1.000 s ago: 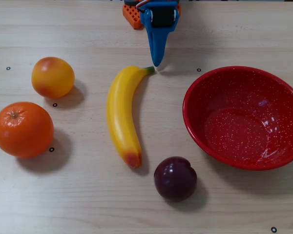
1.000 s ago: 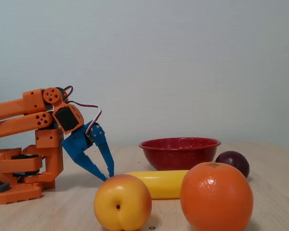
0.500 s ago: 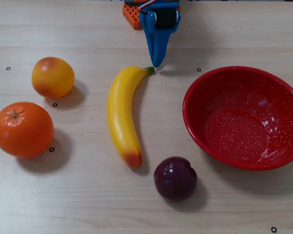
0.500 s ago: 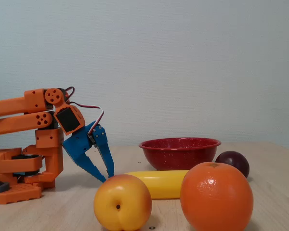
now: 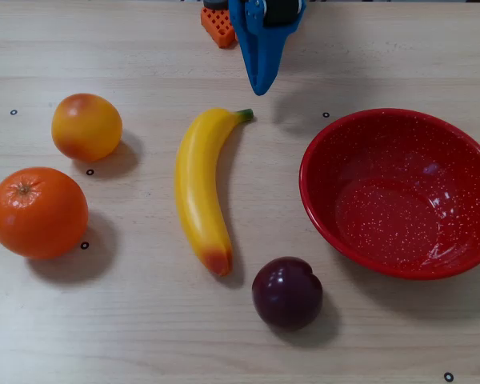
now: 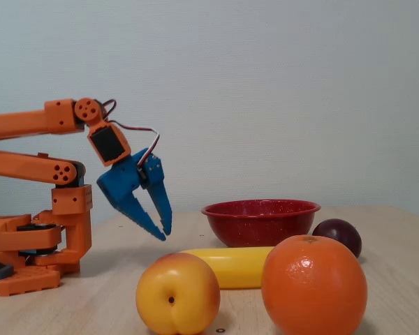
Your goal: Put banana in the red bowl.
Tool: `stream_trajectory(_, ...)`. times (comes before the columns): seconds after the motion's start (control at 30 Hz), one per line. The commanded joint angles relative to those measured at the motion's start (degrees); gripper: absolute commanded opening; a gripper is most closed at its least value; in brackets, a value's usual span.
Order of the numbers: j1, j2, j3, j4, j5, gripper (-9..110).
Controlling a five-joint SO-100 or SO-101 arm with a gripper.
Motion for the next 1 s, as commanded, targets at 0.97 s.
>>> stream_trajectory(0.97,20.13,-45.70,-56.07,16.61,-54.76,4)
